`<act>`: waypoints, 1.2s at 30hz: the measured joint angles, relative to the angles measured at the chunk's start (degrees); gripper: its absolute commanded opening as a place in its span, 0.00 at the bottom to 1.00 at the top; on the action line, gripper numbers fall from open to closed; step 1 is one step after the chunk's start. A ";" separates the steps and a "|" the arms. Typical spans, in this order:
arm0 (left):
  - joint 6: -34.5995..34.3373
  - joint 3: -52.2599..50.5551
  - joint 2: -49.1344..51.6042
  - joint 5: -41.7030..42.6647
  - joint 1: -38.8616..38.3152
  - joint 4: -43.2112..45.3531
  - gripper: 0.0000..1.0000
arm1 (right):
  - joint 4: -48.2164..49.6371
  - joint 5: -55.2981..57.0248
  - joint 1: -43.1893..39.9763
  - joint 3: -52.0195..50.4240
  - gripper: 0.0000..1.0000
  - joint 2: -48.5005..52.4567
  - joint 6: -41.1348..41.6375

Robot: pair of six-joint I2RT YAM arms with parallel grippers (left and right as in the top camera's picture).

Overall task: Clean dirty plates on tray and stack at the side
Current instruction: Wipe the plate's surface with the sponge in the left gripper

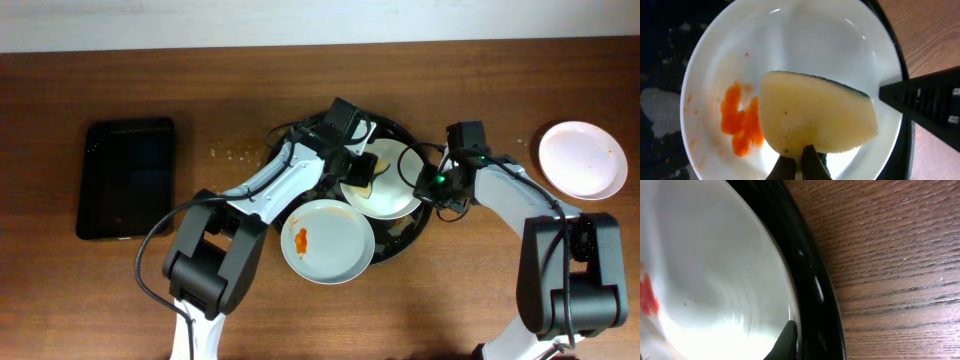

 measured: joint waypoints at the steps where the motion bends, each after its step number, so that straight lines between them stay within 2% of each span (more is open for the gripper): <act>1: 0.02 0.00 0.13 -0.48 -0.20 -0.17 0.00 | 0.00 0.00 0.00 0.00 0.04 0.00 0.00; 11: -0.20 1.31 4.92 -3.78 -2.23 1.40 0.00 | -0.17 0.04 -0.07 0.02 0.04 0.00 0.15; 27: -1.90 4.98 5.44 -22.73 -4.04 -4.11 0.00 | -0.79 0.00 -0.07 0.13 0.04 0.00 0.20; 36: -2.14 9.60 7.23 -28.44 -4.09 -8.87 0.00 | -1.60 -1.18 0.09 0.15 0.04 0.00 0.44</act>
